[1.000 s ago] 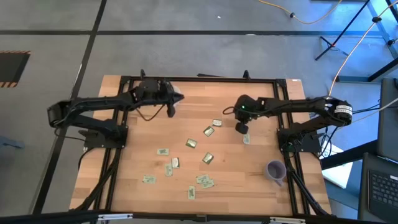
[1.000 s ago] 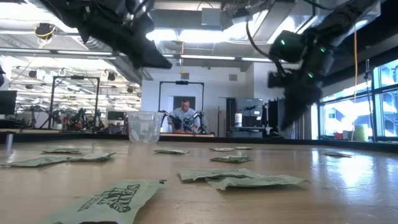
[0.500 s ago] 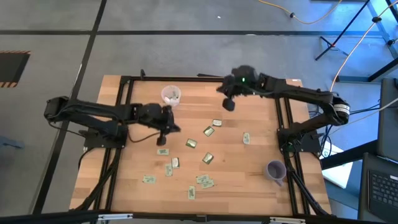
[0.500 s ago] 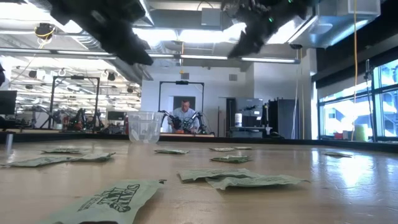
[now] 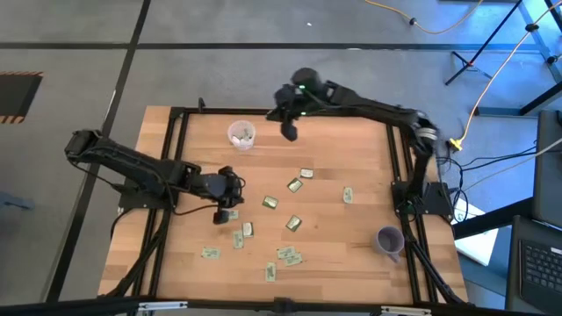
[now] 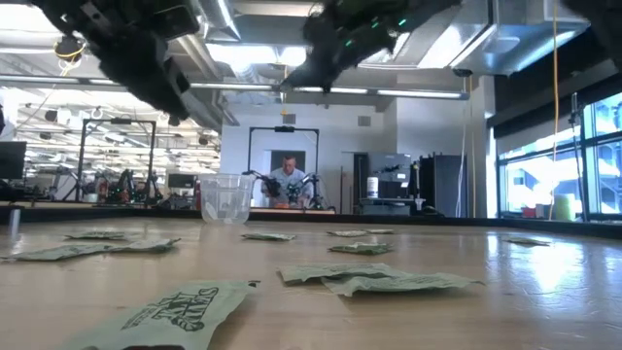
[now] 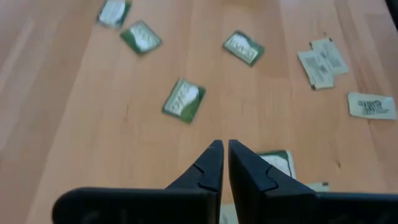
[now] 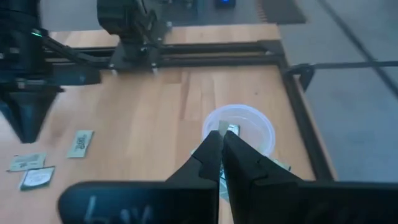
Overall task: Pick and place items into bin
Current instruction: Put the stevia packet into the transparent bin
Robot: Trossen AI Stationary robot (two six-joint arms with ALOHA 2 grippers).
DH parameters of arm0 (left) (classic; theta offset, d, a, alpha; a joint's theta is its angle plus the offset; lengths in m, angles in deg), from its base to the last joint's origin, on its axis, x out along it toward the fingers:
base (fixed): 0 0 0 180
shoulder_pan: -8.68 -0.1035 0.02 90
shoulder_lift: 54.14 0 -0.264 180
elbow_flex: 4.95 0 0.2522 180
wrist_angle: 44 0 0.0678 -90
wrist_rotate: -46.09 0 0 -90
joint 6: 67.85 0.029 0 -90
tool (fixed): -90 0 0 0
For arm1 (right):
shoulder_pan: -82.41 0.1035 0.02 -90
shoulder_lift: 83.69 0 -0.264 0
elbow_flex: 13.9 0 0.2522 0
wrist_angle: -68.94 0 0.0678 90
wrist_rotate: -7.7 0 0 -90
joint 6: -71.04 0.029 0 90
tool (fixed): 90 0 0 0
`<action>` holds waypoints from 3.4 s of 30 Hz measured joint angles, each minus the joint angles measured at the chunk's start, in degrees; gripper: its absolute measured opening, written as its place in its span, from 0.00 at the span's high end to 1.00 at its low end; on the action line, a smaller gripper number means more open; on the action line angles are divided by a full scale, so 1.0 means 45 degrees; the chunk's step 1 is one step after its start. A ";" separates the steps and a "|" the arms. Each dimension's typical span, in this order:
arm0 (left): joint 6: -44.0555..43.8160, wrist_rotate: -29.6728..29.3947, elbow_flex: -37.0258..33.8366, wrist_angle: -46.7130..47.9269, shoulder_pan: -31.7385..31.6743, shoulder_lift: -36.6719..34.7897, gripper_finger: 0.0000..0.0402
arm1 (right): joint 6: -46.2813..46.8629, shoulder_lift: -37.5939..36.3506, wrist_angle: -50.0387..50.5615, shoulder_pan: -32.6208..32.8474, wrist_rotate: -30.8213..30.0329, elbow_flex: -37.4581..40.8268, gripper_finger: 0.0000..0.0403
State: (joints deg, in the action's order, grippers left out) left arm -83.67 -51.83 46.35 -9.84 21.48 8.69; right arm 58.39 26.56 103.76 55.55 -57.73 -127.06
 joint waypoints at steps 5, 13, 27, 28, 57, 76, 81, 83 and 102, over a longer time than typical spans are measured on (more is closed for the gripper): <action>-0.1090 -0.0021 0.0000 0.0503 0.0390 0.0000 0.97 | 0.0025 0.2123 0.0128 0.0030 0.0123 -0.1805 0.97; -0.2711 0.0010 0.0005 0.1571 0.0899 0.0005 0.97 | 0.0086 0.4365 0.0046 0.0440 0.0123 -0.3775 0.97; -0.4355 0.0018 0.0005 0.2098 0.1068 0.0005 0.97 | 0.0082 0.6053 0.0198 0.0685 -0.2208 -0.4657 0.97; -0.4359 0.0013 0.0005 0.2098 0.1068 0.0005 0.97 | 0.0075 0.6058 0.0212 0.0685 -0.2208 -0.4657 0.97; -0.4315 0.0079 0.0005 0.2122 0.1064 0.0010 0.97 | -0.0761 0.4488 0.3891 0.0821 -0.2053 -0.4662 0.73; -0.2997 -0.0130 0.0005 0.2138 0.1044 0.1821 0.83 | 0.0994 -0.2536 0.1626 0.0978 -0.2909 0.4297 0.73; -0.3509 -0.0128 0.0005 0.1753 0.1012 0.2932 0.82 | 0.1712 -0.4609 0.0074 0.1061 -0.3464 0.7048 0.73; -0.3758 -0.0127 0.0005 0.1374 0.0970 0.3278 0.82 | 0.1990 -0.5214 -0.0512 0.1116 -0.3529 0.8003 0.73; -0.4228 0.0460 0.0085 0.0663 0.0957 0.5585 0.82 | 0.2740 -0.8866 -0.6014 0.2453 -0.5555 1.3630 0.73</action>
State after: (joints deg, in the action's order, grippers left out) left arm -102.69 -49.76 46.74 -6.86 25.79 33.82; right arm 70.72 -13.33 76.70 66.59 -82.73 -65.73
